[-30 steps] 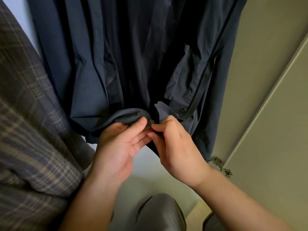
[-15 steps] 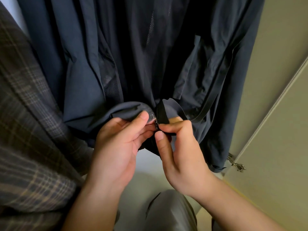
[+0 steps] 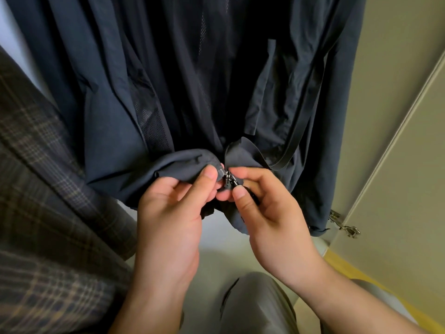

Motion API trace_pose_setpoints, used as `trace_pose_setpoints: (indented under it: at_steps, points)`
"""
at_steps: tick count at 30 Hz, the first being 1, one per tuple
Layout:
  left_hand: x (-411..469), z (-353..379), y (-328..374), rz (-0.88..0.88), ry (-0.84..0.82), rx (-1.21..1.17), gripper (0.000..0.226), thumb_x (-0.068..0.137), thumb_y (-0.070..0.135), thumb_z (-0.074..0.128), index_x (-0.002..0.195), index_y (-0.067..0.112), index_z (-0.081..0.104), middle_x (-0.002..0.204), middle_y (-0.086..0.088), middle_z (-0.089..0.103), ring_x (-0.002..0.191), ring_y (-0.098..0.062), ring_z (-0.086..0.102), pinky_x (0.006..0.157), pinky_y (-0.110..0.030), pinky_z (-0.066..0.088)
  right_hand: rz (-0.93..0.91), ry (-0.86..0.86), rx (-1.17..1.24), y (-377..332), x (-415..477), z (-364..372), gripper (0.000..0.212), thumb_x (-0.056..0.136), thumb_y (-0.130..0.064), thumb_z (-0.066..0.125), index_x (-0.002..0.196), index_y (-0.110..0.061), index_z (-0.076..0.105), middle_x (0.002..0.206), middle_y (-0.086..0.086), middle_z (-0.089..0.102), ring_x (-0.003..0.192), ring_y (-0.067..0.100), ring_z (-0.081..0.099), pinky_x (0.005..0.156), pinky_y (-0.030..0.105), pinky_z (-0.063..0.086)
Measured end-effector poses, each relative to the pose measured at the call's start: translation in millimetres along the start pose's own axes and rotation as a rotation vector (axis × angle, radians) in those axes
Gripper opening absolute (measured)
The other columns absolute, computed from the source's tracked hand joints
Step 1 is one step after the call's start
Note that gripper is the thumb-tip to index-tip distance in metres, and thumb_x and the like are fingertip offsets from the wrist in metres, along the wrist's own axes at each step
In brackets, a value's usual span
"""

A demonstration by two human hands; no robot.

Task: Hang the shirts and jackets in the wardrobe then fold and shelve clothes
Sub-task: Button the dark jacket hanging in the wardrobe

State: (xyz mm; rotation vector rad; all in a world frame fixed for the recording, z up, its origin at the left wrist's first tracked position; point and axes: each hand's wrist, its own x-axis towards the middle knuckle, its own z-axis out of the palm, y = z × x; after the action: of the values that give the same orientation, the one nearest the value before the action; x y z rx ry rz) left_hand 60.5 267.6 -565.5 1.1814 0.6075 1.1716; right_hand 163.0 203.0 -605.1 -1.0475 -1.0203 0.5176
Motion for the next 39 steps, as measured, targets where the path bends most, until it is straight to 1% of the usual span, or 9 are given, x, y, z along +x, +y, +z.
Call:
trace_pose_setpoints:
  at_steps: [3, 6, 11, 15, 20, 30, 34, 36, 39]
  points:
    - [1.0, 0.5, -0.6, -0.004, 0.012, 0.026, 0.007, 0.079, 0.02, 0.071, 0.081, 0.017, 0.077, 0.082, -0.008, 0.075, 0.076, -0.016, 0.068, 0.07, -0.024, 0.056, 0.017, 0.034, -0.006, 2.3, -0.2, 0.4, 0.02, 0.102, -0.01, 0.05, 0.112, -0.016, 0.066, 0.096, 0.003, 0.072, 0.097, 0.018, 0.069, 0.088, 0.028, 0.054]
    - [2.4, 1.6, -2.0, -0.036, 0.052, 0.056, 0.006, 0.076, 0.024, 0.072, 0.077, 0.021, 0.078, 0.079, -0.007, 0.075, 0.075, -0.016, 0.069, 0.076, -0.031, 0.055, -0.001, 0.069, -0.127, 3.9, -1.8, 1.9, 0.019, 0.102, -0.022, 0.049, 0.111, -0.024, 0.065, 0.095, 0.0, 0.07, 0.089, 0.019, 0.066, 0.086, 0.047, 0.055]
    - [0.2, 3.6, -0.9, -0.041, 0.008, 0.036, 0.012, 0.082, 0.017, 0.07, 0.088, 0.007, 0.073, 0.087, -0.02, 0.074, 0.085, -0.034, 0.072, 0.083, -0.045, 0.056, -0.071, 0.017, -0.284, 6.9, -4.3, 1.0, 0.025, 0.099, -0.036, 0.05, 0.118, -0.021, 0.056, 0.107, 0.003, 0.067, 0.107, 0.028, 0.063, 0.09, 0.044, 0.052]
    - [0.1, 5.9, 0.3, -0.026, -0.004, 0.027, 0.006, 0.076, 0.015, 0.072, 0.078, 0.013, 0.077, 0.078, -0.012, 0.074, 0.074, -0.023, 0.072, 0.074, -0.036, 0.06, -0.203, 0.077, -0.463, 8.3, -3.7, -0.1, 0.026, 0.099, -0.034, 0.057, 0.113, -0.013, 0.058, 0.1, 0.0, 0.066, 0.099, 0.024, 0.066, 0.081, 0.038, 0.053]
    - [5.8, -0.7, -1.0, -0.012, 0.025, 0.147, 0.006, 0.071, 0.018, 0.081, 0.075, 0.019, 0.077, 0.076, -0.011, 0.074, 0.075, -0.026, 0.071, 0.08, -0.045, 0.055, -0.393, 0.163, -0.725, 13.0, -0.5, -4.7, 0.018, 0.096, -0.025, 0.059, 0.101, -0.009, 0.062, 0.089, -0.006, 0.055, 0.081, 0.016, 0.051, 0.075, 0.016, 0.039]
    - [10.1, -11.4, -1.6, 0.109, -0.007, 0.272, 0.007, 0.072, 0.017, 0.076, 0.076, 0.022, 0.077, 0.069, -0.008, 0.073, 0.065, -0.021, 0.071, 0.06, -0.029, 0.058, -0.589, 0.114, -0.919, 13.1, 3.3, -10.3, 0.011, 0.09, -0.004, 0.068, 0.085, 0.005, 0.066, 0.071, 0.01, 0.049, 0.066, 0.025, 0.038, 0.068, 0.028, 0.033]
    - [10.7, -12.9, 0.1, 0.155, -0.035, 0.317, 0.009, 0.074, 0.015, 0.075, 0.081, 0.019, 0.077, 0.069, -0.007, 0.073, 0.061, -0.017, 0.07, 0.056, -0.023, 0.054, -0.618, 0.057, -0.927, 11.1, 3.3, -10.8, 0.011, 0.091, -0.001, 0.065, 0.097, -0.006, 0.057, 0.07, 0.008, 0.045, 0.066, 0.024, 0.034, 0.071, 0.028, 0.027]
    - [10.4, -13.3, 1.6, 0.192, -0.053, 0.354, 0.008, 0.075, 0.014, 0.073, 0.081, 0.018, 0.076, 0.068, -0.006, 0.073, 0.06, -0.016, 0.068, 0.056, -0.025, 0.054, -0.621, 0.051, -0.928, 10.3, 3.7, -11.0, 0.018, 0.093, -0.001, 0.063, 0.1, -0.011, 0.051, 0.072, 0.008, 0.044, 0.067, 0.023, 0.034, 0.071, 0.028, 0.026]
    - [9.3, -14.2, 3.4, 0.247, -0.073, 0.392, 0.007, 0.078, 0.009, 0.073, 0.081, 0.016, 0.076, 0.068, -0.005, 0.072, 0.062, -0.021, 0.067, 0.058, -0.031, 0.058, -0.623, 0.041, -0.951, 8.7, 3.6, -10.9, 0.004, 0.093, 0.0, 0.062, 0.095, -0.003, 0.059, 0.071, 0.009, 0.044, 0.066, 0.024, 0.034, 0.067, 0.032, 0.029]
